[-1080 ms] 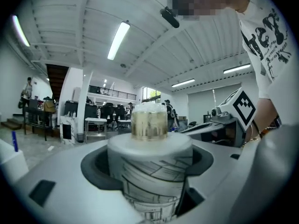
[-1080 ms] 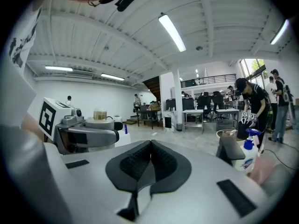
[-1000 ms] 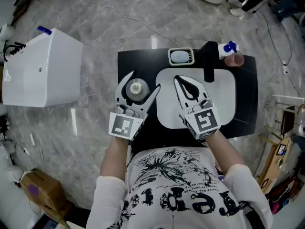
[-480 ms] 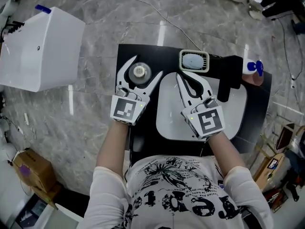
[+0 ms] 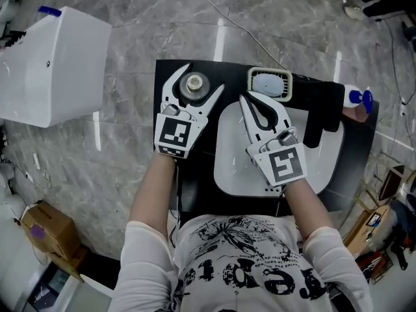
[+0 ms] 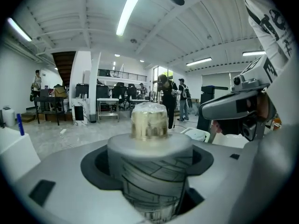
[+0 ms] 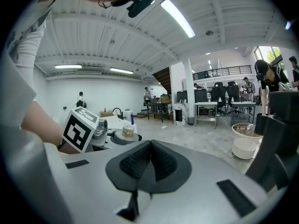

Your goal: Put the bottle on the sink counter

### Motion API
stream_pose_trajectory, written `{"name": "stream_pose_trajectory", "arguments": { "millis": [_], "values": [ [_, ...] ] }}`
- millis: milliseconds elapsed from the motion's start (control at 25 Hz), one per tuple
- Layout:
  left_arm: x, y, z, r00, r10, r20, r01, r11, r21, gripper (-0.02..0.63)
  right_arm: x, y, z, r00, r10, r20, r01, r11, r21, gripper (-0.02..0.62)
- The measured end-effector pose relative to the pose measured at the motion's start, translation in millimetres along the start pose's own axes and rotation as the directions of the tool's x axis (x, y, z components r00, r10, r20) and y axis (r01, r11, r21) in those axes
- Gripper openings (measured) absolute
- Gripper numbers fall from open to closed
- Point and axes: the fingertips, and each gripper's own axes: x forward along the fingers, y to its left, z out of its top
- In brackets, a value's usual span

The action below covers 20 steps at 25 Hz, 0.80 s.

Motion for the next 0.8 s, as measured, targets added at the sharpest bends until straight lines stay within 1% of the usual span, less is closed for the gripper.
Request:
{"name": "stream_pose_trajectory", "arguments": {
  "millis": [80,240,360,480,640,800],
  "values": [
    [2,0,-2,1.0,-0.004,-0.02,0.004,1.0,-0.004,0.345,-2,-5,-5,1.0,-0.011,-0.021,0.011,1.0,-0.006,0.014],
    [6,-1,-10,0.997,-0.022,-0.074,0.019,0.999,-0.033,0.345,-4,-10,-6,0.999,-0.032,-0.02,0.032,0.999,0.002,0.014],
    [10,-2,-14,0.993,-0.032,-0.111,0.03,0.999,-0.017,0.345,-1,-11,-1,0.999,-0.037,0.016,0.037,0.999,0.018,0.014],
    [8,-1,-13,0.993,-0.033,-0.118,0.031,0.999,-0.012,0.345,0,-12,0,0.998,-0.058,0.002,0.058,0.998,0.027,0.014],
    [6,-1,-15,0.992,-0.029,-0.12,0.028,1.0,-0.01,0.347,-3,-10,-6,0.999,-0.052,-0.006,0.052,0.998,0.032,0.015],
    [7,-3,-18,0.99,-0.03,-0.139,0.029,1.0,-0.005,0.345,-6,-13,-9,0.997,-0.07,-0.017,0.07,0.996,0.06,0.014]
  ]
}}
